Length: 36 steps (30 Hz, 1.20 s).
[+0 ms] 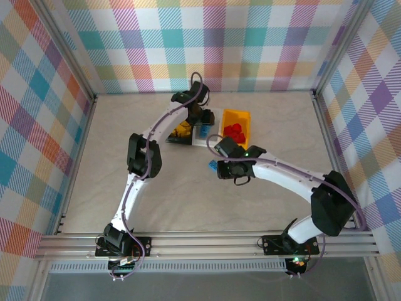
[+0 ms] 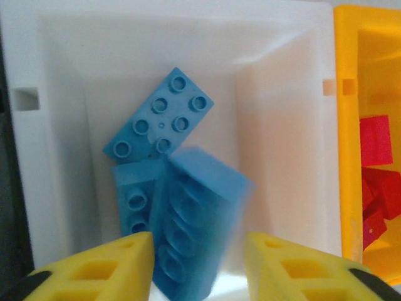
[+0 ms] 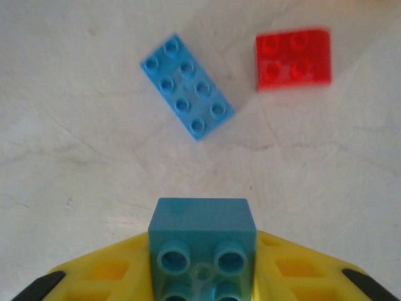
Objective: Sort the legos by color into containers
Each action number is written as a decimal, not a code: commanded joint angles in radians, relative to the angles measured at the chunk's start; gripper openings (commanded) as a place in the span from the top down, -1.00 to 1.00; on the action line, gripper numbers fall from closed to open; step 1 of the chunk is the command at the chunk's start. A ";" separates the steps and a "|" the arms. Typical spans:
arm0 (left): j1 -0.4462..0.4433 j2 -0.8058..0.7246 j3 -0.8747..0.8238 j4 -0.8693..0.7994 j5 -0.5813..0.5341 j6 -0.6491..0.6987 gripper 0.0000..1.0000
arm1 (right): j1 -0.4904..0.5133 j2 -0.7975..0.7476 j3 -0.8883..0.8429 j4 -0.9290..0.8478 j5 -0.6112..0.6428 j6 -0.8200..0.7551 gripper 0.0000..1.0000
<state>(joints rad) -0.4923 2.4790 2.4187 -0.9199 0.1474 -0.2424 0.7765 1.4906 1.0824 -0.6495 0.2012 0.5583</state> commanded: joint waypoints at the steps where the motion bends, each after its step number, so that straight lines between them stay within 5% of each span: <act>1: -0.001 -0.002 0.038 -0.040 0.017 -0.012 -0.14 | -0.060 -0.018 0.081 -0.034 -0.019 -0.070 0.27; 10: 0.002 -0.174 0.005 -0.117 -0.043 -0.055 -0.39 | -0.218 0.167 0.387 -0.009 -0.110 -0.190 0.27; 20: -0.010 -0.727 -0.700 0.091 -0.137 -0.161 -0.44 | -0.250 0.606 0.867 -0.066 -0.203 -0.254 0.26; 27: -0.118 -0.947 -1.032 0.193 -0.122 -0.159 -0.53 | -0.257 0.850 1.137 -0.151 -0.234 -0.265 0.21; 36: -0.205 -0.978 -1.165 0.281 -0.082 -0.163 -0.75 | -0.261 0.805 1.137 -0.157 -0.240 -0.264 -0.15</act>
<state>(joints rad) -0.6792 1.5257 1.2606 -0.7021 0.0452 -0.4007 0.5217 2.3722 2.2162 -0.7887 -0.0208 0.3008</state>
